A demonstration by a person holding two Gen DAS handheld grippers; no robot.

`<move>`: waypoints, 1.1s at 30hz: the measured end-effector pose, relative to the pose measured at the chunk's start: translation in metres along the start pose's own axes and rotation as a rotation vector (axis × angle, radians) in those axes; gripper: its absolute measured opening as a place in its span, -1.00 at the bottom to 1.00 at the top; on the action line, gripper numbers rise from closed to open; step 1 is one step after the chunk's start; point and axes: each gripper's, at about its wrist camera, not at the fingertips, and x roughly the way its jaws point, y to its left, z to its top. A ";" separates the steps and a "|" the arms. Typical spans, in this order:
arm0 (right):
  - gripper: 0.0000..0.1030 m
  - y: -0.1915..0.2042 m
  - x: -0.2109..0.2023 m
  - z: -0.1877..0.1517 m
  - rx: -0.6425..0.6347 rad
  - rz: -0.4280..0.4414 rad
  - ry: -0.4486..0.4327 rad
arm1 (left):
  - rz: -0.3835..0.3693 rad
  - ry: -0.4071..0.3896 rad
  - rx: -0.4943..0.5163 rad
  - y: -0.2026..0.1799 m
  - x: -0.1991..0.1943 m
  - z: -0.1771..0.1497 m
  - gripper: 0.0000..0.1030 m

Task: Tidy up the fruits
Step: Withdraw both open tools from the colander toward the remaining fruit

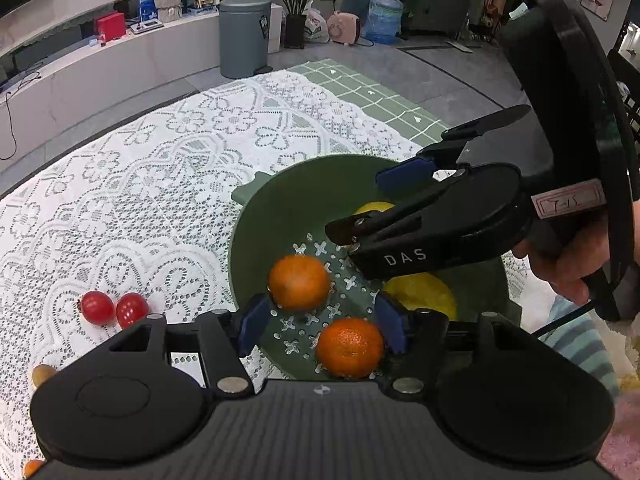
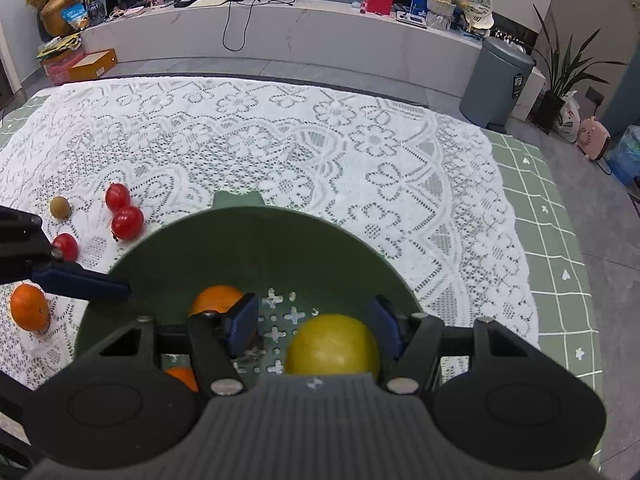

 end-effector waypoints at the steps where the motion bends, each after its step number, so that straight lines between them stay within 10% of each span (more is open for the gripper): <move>1: 0.30 0.001 -0.003 0.000 0.004 0.001 -0.005 | -0.002 -0.008 -0.002 0.000 -0.004 -0.001 0.39; 10: 0.83 0.010 -0.040 -0.007 0.061 -0.035 -0.083 | -0.001 -0.083 -0.031 0.003 -0.037 -0.013 0.45; 21: 0.86 0.039 -0.068 -0.021 0.133 -0.068 -0.163 | 0.076 -0.153 -0.119 0.024 -0.075 -0.037 0.45; 33: 0.87 0.112 -0.086 -0.019 0.092 0.079 -0.229 | 0.252 -0.244 -0.279 0.069 -0.114 -0.083 0.44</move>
